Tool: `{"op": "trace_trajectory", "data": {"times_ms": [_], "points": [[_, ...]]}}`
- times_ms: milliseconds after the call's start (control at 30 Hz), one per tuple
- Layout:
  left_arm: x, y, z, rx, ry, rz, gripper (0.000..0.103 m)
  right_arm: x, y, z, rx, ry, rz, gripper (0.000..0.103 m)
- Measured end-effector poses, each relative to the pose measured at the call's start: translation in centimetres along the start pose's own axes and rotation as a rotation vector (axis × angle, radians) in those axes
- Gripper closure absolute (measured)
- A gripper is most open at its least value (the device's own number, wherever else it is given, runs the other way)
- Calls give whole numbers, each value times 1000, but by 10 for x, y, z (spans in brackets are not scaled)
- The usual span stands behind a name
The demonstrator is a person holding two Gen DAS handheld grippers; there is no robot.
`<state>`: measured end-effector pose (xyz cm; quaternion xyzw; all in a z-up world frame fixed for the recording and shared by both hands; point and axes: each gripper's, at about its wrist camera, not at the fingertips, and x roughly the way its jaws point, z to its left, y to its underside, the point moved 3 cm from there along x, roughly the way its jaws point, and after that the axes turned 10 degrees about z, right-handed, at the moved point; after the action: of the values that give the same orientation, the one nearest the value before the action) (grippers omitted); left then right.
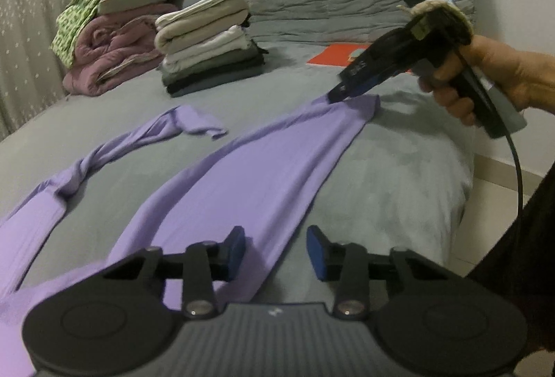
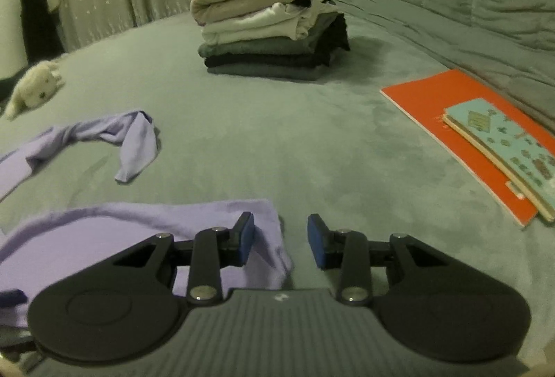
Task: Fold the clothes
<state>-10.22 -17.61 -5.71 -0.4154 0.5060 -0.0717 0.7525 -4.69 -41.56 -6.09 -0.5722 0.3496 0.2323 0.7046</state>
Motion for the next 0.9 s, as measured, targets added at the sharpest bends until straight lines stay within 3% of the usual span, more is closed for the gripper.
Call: {"op": "trace_trajectory", "data": {"times_ms": [133, 200, 267, 333, 467, 600, 833, 900], "points": [[13, -13, -8, 4, 2, -3, 71, 5, -2, 4, -20, -15, -14, 67], [20, -21, -11, -8, -3, -4, 74, 7, -2, 6, -31, -20, -21, 76], [26, -28, -15, -14, -8, -6, 78, 9, -3, 7, -42, -26, -27, 94], [27, -33, -25, 13, -22, -24, 79, 11, -3, 9, -53, -31, -34, 98], [25, -44, -48, 74, -4, -71, 78, 13, -4, 7, -57, -56, -38, 98], [39, -51, -60, 109, -4, -57, 79, 13, -4, 2, -46, -91, -34, 98], [62, -68, -59, 61, -4, -26, 79, 14, -5, -6, -27, -152, -28, 88], [66, -71, -62, 59, -5, -24, 88, 14, -6, -8, -23, -169, -27, 88]]}}
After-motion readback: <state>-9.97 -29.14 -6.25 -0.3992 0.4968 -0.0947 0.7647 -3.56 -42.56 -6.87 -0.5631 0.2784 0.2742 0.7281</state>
